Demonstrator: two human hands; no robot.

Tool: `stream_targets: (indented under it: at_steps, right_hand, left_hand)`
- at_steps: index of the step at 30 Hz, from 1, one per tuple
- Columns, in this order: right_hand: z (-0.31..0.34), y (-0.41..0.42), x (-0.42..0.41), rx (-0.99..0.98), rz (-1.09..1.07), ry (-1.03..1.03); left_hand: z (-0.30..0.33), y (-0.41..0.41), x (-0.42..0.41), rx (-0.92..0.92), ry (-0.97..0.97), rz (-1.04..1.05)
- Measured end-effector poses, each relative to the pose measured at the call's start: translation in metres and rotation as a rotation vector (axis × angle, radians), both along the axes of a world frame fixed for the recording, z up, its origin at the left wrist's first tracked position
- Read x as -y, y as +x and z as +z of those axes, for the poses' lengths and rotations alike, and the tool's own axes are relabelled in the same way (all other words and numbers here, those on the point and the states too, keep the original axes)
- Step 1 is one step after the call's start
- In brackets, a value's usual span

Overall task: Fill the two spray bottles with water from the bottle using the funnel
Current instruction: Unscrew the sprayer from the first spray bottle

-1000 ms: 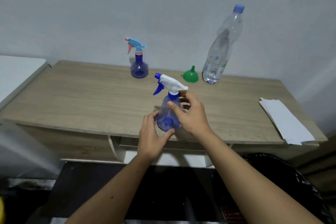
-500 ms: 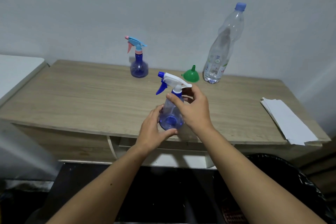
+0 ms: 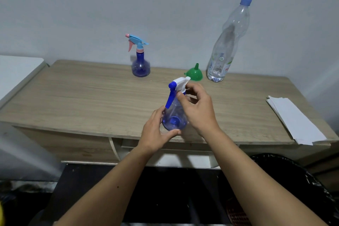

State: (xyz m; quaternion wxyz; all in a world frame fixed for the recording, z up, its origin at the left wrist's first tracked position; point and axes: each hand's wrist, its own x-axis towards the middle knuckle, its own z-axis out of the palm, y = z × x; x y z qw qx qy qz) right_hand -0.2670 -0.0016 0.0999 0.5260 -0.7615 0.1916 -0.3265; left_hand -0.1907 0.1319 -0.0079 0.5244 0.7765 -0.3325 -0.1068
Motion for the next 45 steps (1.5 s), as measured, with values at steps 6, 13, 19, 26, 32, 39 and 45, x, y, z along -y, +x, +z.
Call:
stream_targets:
  at_steps: [6,13,19,26,32,39,45]
  right_hand:
    - [0.005,-0.001,-0.004,0.026,-0.103,0.074]
    - [0.005,-0.007,-0.006,0.039,-0.031,-0.03]
    - [0.007,-0.004,-0.002,0.027,-0.046,0.03]
    - [0.01,-0.003,-0.005,0.034,-0.058,0.001]
    - [0.012,-0.009,0.0,0.009,0.0,-0.06]
    - [0.012,-0.003,0.002,0.015,-0.036,-0.086]
    - [0.012,-0.011,0.001,0.019,0.019,-0.109]
  left_hand:
    - [0.0,0.0,0.0,-0.001,-0.004,-0.005]
    - [-0.001,0.002,0.0,-0.005,0.0,0.0]
    - [-0.001,0.002,-0.001,-0.013,0.005,-0.011]
    - [0.0,0.002,-0.001,-0.005,0.017,-0.006]
    - [0.003,-0.001,-0.001,-0.013,0.01,0.0]
    - [0.003,0.0,-0.001,-0.007,0.022,0.001]
    - [0.004,-0.001,0.0,0.002,0.038,0.007]
